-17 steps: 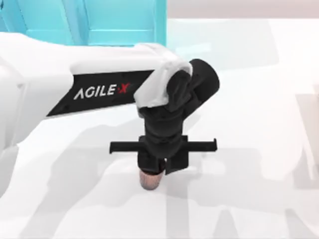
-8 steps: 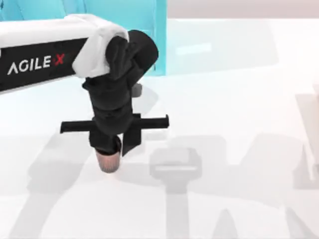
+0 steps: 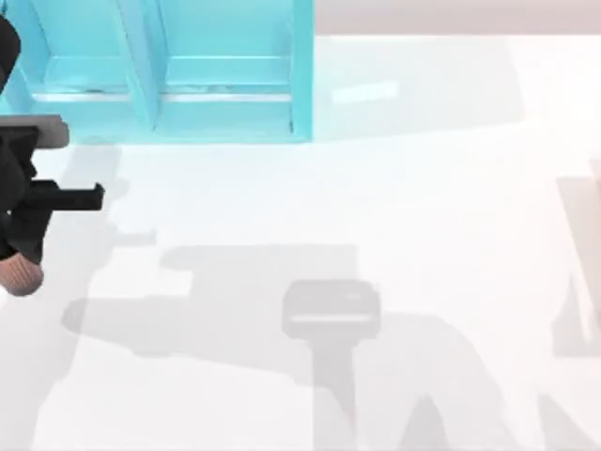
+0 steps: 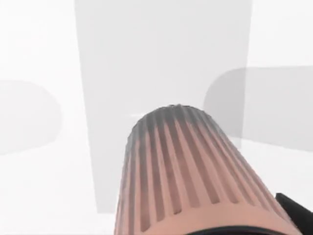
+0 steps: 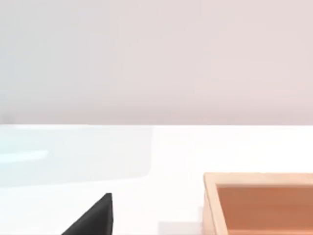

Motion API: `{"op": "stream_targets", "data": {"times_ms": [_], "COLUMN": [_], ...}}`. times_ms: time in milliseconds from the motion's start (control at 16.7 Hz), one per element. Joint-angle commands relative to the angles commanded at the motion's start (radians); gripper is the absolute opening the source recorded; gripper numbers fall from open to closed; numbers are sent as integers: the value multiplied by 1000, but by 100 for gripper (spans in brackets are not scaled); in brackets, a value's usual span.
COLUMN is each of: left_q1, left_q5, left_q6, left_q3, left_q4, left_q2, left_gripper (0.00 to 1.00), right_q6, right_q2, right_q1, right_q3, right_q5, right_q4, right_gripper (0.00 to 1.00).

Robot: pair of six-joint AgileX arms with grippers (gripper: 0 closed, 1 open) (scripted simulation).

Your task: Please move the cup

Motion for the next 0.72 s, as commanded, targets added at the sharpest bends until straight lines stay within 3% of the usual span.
{"op": "stream_targets", "data": {"times_ms": [240,720], "left_q1": [163,182], "left_q5": [19,21], "left_q6": [136,146], "left_q3": [-71,-109], "left_q4": [-45,-13], "left_q2": [-107,-105], "left_gripper": [0,0], "right_q6": [0,0], "right_q2": [0,0], "right_q1": [0,0], "right_q3": [0,0], "right_q5": [0,0], "right_q4": [0,0], "right_gripper": [100,100]}}
